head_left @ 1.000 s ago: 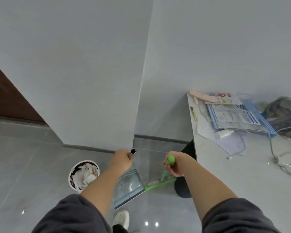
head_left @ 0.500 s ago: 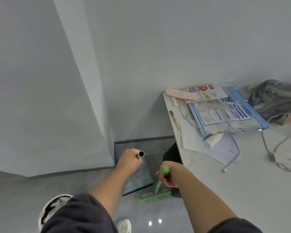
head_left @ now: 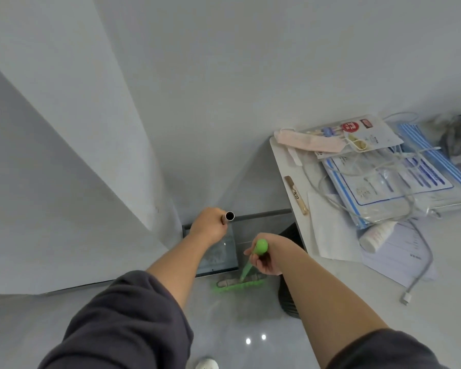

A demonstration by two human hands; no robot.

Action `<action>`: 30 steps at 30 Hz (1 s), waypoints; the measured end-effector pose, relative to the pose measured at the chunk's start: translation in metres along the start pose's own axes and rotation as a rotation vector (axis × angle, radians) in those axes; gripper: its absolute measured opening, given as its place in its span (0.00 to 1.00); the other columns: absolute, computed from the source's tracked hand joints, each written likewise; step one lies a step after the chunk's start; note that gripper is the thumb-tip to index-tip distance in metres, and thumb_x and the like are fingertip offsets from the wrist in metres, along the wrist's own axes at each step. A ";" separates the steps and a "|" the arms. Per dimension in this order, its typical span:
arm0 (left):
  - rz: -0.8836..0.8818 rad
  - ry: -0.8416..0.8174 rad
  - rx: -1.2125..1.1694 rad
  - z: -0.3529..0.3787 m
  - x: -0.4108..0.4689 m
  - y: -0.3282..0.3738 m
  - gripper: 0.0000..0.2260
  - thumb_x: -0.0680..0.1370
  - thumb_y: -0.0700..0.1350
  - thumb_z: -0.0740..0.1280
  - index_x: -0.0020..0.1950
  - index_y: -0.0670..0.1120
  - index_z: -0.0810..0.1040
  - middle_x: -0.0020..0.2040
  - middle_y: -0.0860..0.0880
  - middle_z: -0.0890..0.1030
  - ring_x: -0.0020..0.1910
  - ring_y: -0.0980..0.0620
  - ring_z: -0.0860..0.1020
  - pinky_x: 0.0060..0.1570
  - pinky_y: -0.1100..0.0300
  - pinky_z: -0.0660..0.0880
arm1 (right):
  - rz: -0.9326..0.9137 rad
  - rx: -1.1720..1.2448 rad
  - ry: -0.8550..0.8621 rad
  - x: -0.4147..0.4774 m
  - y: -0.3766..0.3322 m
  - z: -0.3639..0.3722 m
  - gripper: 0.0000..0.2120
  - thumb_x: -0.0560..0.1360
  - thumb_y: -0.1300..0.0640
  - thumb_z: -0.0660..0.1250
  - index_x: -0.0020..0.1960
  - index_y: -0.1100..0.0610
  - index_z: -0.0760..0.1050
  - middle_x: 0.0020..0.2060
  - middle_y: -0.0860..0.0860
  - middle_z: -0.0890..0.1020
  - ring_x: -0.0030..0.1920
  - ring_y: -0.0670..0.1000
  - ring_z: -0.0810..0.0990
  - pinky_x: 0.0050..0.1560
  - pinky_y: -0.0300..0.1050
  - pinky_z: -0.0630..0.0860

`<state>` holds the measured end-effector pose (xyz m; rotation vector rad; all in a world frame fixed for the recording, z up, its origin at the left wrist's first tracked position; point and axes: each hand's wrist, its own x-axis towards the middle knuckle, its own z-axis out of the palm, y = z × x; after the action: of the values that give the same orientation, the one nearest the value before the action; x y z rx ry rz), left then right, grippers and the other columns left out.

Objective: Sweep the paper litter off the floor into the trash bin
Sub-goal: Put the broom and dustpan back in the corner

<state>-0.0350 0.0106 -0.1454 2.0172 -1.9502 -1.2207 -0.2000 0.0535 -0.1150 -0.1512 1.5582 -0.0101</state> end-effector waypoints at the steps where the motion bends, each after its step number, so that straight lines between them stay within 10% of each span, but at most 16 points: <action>1: -0.005 0.010 0.011 -0.001 0.009 -0.004 0.11 0.73 0.37 0.60 0.44 0.41 0.82 0.45 0.41 0.84 0.47 0.41 0.81 0.48 0.49 0.80 | -0.009 0.000 -0.006 0.006 -0.009 0.001 0.10 0.76 0.60 0.53 0.42 0.59 0.72 0.18 0.51 0.72 0.15 0.46 0.70 0.18 0.31 0.67; 5: -0.019 0.050 0.019 -0.002 0.032 -0.005 0.10 0.76 0.38 0.60 0.38 0.42 0.78 0.37 0.44 0.79 0.42 0.42 0.79 0.42 0.52 0.76 | -0.038 0.031 -0.025 0.022 -0.040 0.004 0.11 0.77 0.58 0.53 0.41 0.60 0.71 0.18 0.51 0.72 0.15 0.46 0.70 0.18 0.30 0.67; 23: -0.181 0.119 -0.270 -0.009 0.091 -0.034 0.13 0.75 0.33 0.63 0.54 0.41 0.83 0.57 0.41 0.82 0.58 0.41 0.80 0.59 0.51 0.77 | -0.219 0.209 -0.032 0.049 -0.116 0.001 0.14 0.80 0.47 0.53 0.49 0.58 0.68 0.18 0.53 0.72 0.15 0.46 0.70 0.18 0.32 0.70; 30: -0.401 0.220 -0.590 -0.013 0.097 -0.046 0.14 0.74 0.34 0.64 0.57 0.45 0.82 0.58 0.43 0.82 0.58 0.41 0.80 0.60 0.50 0.78 | -0.326 0.220 0.083 0.054 -0.138 0.021 0.12 0.79 0.53 0.49 0.46 0.58 0.68 0.38 0.57 0.81 0.28 0.51 0.75 0.23 0.34 0.71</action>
<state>-0.0031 -0.0713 -0.2082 2.1291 -0.9544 -1.3618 -0.1665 -0.0871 -0.1546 -0.2306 1.5883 -0.4475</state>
